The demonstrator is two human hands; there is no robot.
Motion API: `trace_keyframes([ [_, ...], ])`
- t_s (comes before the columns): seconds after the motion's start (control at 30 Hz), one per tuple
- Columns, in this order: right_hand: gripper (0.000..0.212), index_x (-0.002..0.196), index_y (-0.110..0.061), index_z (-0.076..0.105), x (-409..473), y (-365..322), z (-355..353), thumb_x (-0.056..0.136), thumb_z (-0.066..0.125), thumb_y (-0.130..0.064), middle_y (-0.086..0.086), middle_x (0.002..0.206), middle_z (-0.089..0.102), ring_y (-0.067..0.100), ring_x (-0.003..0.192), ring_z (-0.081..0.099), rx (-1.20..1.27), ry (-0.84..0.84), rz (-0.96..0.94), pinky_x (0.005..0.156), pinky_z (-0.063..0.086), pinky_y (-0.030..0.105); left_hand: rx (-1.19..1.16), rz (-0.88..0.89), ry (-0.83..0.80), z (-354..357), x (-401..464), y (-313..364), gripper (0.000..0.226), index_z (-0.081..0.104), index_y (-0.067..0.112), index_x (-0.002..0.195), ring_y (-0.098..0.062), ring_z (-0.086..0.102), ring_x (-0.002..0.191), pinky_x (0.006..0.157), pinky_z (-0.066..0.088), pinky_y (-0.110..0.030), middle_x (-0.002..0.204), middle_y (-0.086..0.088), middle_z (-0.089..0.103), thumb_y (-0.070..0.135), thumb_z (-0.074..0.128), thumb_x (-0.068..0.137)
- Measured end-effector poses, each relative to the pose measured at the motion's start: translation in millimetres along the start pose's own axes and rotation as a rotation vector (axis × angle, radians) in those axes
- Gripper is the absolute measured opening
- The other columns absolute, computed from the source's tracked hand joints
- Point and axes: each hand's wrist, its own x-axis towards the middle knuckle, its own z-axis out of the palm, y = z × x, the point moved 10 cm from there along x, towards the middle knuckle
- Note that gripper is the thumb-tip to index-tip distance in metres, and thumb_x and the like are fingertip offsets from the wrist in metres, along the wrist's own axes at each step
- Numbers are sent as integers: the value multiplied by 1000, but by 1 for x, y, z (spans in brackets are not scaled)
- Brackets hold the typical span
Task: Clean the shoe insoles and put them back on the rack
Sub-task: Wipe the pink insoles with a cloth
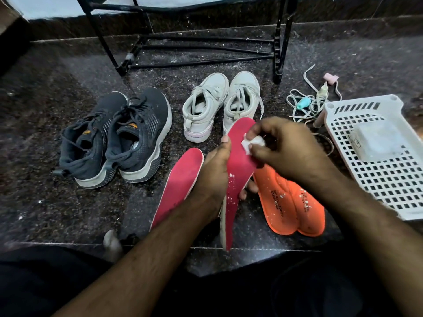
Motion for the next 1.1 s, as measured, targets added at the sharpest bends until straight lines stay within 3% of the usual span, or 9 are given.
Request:
trace_keyframes([
  [0.13, 19, 91, -25, 72, -9, -18, 25, 76, 77, -14, -8, 77, 67, 0, 64, 56, -45, -255, -113, 64, 37, 7, -3, -33, 40, -5, 1, -3, 80, 49, -19, 125, -23, 53, 30, 30, 36, -19, 55, -21, 56, 55, 26, 105],
  [0.3, 21, 96, -24, 73, 1, 3, -14, 78, 75, -13, -7, 85, 67, 9, 71, 58, -86, 56, 0, 71, 36, 5, -13, 6, -17, 2, -1, 3, 71, 54, -7, 127, -26, 61, 37, 32, 37, -20, 89, -26, 69, 53, 25, 105],
  [0.37, 21, 97, -25, 74, -2, -10, 7, 79, 74, -13, -7, 88, 68, 7, 73, 57, -92, -129, -98, 72, 42, 17, 8, -24, 0, -1, -2, 0, 74, 51, -12, 128, -23, 57, 32, 31, 36, -19, 72, -28, 63, 53, 24, 105],
  [0.47, 22, 96, -25, 75, -12, -17, 26, 78, 76, -12, -8, 85, 71, 4, 72, 60, -87, -336, -153, 70, 43, 13, 14, -21, 26, -3, -1, -2, 76, 50, -16, 126, -23, 55, 30, 30, 35, -19, 56, -22, 60, 52, 24, 106],
  [0.6, 21, 97, -26, 73, -2, 5, -16, 79, 75, -14, -7, 87, 67, 11, 76, 61, -89, 33, 13, 72, 37, 10, 2, 19, -11, 3, -3, 4, 63, 59, -4, 118, -27, 60, 38, 32, 37, -21, 88, -30, 68, 50, 26, 106],
  [0.67, 22, 97, -25, 73, 1, 4, -17, 79, 74, -13, -6, 89, 64, 11, 76, 59, -95, 94, 27, 69, 34, 14, 2, 13, -14, 3, -3, 4, 65, 59, -5, 117, -26, 60, 37, 32, 37, -21, 84, -26, 70, 50, 26, 106],
  [0.77, 24, 97, -24, 75, -5, -19, 19, 76, 74, -11, -5, 90, 66, 10, 78, 59, -101, -194, -156, 70, 35, 13, 13, -51, 17, -1, -2, -4, 76, 52, -16, 124, -22, 53, 28, 29, 35, -18, 55, -21, 61, 52, 25, 106],
  [0.87, 23, 95, -24, 75, -13, -22, 27, 76, 77, -12, -10, 89, 68, 3, 79, 57, -87, -361, -188, 79, 39, 14, 44, -59, 14, 0, -3, -6, 78, 49, -19, 124, -22, 52, 28, 29, 35, -18, 53, -22, 59, 52, 24, 106],
  [1.1, 20, 95, -24, 73, 4, 4, -29, 79, 73, -11, -4, 92, 64, 10, 80, 58, -81, 145, 11, 75, 35, 6, 31, -37, -114, 15, -7, -2, 77, 60, -13, 118, -24, 56, 34, 33, 40, -23, 81, -24, 72, 55, 30, 98],
])
